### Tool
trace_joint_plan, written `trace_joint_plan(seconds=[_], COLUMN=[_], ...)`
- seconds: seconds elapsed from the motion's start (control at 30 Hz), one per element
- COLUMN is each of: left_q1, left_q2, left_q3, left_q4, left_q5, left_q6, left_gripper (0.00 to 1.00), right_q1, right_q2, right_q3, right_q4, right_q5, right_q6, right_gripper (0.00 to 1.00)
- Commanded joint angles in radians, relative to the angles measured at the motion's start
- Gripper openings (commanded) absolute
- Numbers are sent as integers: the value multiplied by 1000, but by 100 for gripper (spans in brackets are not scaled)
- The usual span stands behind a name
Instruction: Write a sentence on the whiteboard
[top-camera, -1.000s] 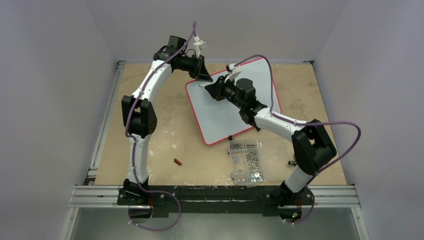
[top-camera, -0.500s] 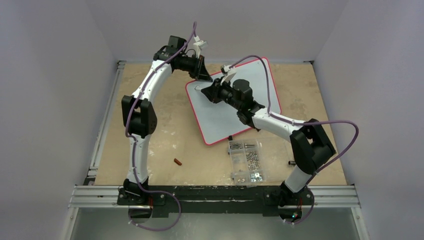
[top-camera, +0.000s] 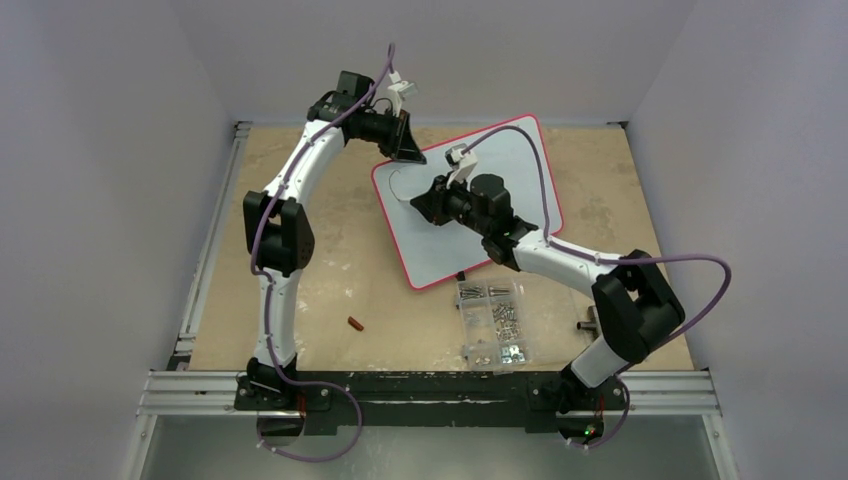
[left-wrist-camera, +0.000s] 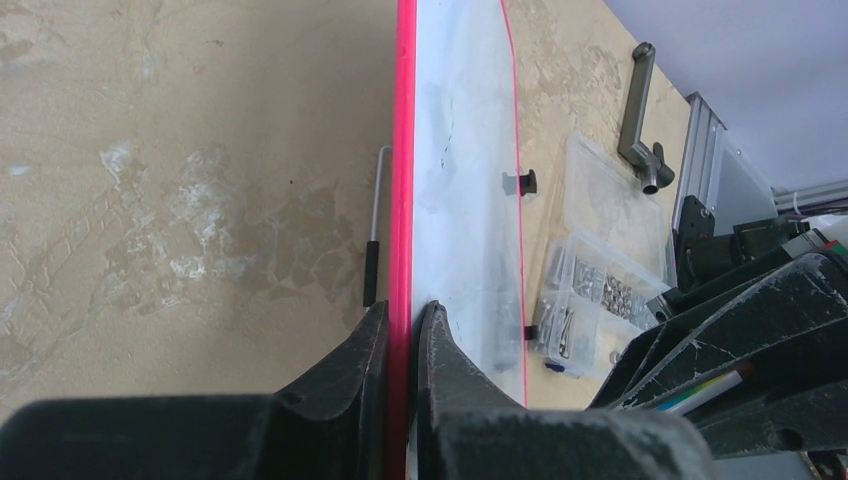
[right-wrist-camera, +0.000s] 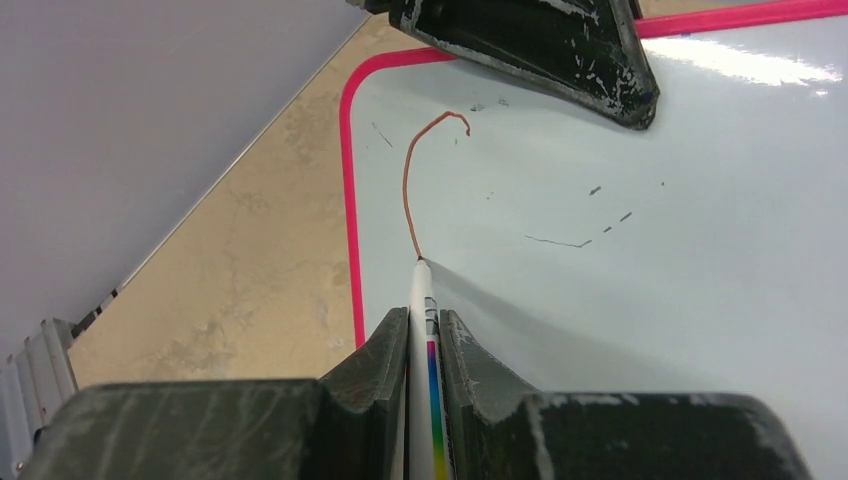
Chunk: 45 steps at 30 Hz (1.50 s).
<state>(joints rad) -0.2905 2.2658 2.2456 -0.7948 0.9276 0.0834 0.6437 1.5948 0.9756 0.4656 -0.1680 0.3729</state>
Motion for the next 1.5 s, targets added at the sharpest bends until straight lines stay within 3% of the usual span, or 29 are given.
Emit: trace_joint_plan(seconds=[0.0,0.73,1.47], left_q1=[-38,-59,-61], left_q2=[-38,-56,-162], left_q3=[-13,-24,-54], left_q4=[-19,-43,-34], left_q5=[-195,-221,-208], left_q6=[134,169,219], left_gripper=[0,0,0], right_q1=[-3,-11,-12], right_q2=[-29,-44,-492], right_q3=[-31,121,-122], right_q4=[-70,-186,-216], right_q5=[70,174,111], right_q6=[-34,-82,-43], right_gripper=[0,0,0])
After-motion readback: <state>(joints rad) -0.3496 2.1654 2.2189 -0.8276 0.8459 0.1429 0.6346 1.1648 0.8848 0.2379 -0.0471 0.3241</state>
